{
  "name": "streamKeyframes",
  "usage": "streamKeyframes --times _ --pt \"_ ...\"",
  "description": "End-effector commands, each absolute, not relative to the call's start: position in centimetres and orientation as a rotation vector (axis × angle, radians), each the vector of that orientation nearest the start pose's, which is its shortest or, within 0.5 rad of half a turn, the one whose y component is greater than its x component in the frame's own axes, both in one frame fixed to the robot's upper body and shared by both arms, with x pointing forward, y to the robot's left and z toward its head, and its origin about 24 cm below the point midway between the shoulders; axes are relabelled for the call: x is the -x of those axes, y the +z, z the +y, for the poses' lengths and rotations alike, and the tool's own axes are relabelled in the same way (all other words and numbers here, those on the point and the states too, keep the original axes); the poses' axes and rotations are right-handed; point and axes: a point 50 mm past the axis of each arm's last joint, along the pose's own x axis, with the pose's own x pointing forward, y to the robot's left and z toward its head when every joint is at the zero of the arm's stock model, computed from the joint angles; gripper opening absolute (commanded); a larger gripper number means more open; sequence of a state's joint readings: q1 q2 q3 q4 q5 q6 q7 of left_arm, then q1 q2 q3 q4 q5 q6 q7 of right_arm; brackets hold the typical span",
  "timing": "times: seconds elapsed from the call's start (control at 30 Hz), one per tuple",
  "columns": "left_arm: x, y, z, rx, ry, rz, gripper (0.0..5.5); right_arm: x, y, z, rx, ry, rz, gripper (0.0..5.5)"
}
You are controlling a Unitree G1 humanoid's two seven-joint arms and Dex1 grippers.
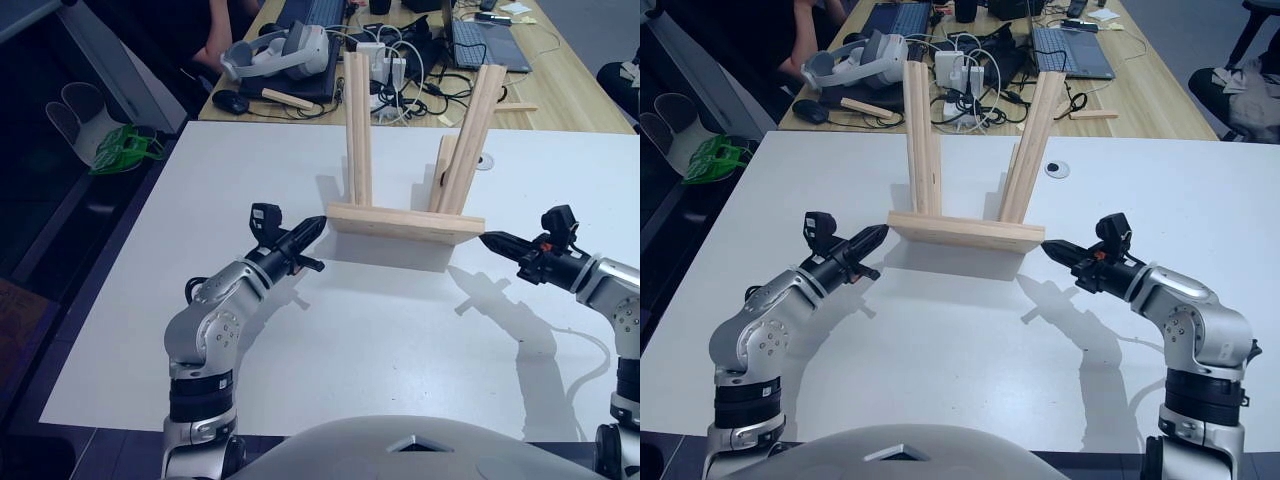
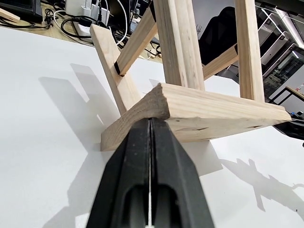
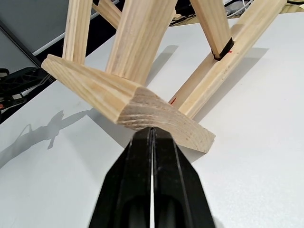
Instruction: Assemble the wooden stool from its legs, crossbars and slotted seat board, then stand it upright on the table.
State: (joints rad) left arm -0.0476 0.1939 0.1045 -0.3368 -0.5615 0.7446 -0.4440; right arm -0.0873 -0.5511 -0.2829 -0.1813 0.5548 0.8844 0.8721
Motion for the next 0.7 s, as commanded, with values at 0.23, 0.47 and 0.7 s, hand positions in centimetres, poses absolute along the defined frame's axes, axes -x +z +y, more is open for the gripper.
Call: streamKeyframes --times 0.23,0.47,0.7 --pt "-22.7 10.9 8.4 0.574 -1.054 0.187 0.02 -23.8 11.4 -17.4 -0.398 1.116 0.309 0.0" --pt "-22.7 10.7 8.5 0.57 -1.055 0.203 0.02 -23.7 11.2 -17.5 -0.403 1.11 0.321 0.0" --pt "-22.9 12.9 9.7 0.544 -1.088 0.088 0.02 -23.5 10.6 -17.9 -0.39 1.101 0.357 0.0"
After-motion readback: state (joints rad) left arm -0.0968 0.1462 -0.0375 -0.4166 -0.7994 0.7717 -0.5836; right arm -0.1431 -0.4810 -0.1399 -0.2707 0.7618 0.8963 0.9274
